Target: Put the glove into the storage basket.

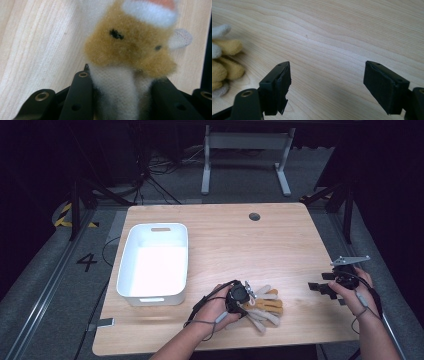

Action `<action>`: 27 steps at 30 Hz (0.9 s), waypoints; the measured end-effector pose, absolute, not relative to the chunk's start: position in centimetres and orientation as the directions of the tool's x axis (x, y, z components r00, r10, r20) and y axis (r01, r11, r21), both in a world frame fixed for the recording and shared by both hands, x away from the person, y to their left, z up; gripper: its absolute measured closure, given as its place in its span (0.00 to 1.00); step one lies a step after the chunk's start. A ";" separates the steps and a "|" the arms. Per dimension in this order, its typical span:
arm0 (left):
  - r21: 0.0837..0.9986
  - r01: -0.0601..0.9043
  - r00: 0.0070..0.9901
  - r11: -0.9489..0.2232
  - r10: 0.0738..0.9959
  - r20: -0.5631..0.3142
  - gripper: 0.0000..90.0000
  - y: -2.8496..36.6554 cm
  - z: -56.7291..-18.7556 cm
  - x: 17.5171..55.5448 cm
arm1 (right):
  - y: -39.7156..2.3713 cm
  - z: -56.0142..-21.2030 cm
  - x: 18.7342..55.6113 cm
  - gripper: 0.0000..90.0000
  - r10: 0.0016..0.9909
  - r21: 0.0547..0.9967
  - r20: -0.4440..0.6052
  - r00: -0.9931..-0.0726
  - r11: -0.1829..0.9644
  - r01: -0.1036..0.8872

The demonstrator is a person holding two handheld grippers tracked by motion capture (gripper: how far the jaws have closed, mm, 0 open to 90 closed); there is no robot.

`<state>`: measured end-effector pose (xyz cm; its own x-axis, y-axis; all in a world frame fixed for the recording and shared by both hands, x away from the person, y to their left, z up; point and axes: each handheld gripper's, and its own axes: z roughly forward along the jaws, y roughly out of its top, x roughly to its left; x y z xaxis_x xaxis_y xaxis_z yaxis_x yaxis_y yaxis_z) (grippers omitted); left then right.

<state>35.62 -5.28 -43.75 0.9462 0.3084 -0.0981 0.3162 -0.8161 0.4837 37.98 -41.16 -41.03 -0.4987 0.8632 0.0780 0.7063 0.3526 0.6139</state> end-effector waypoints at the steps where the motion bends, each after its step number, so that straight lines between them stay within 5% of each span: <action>1: 0.488 0.329 0.942 -0.808 0.317 -0.109 0.78 -5.2 -43.5 35.6 | -41.2 -41.0 38.0 0.25 0.865 0.616 0.081 -0.495 0.347 0.707; 20: 0.494 0.440 0.893 -0.750 0.422 -0.154 0.78 -2.8 -39.9 35.7 | -40.8 -41.2 38.5 0.20 0.860 0.682 0.133 -0.493 0.281 0.675; 27: 0.475 0.510 0.854 -0.717 0.490 -0.176 0.78 -1.5 -38.1 36.2 | -39.7 -41.3 39.4 0.32 0.850 0.690 0.150 -0.506 0.276 0.669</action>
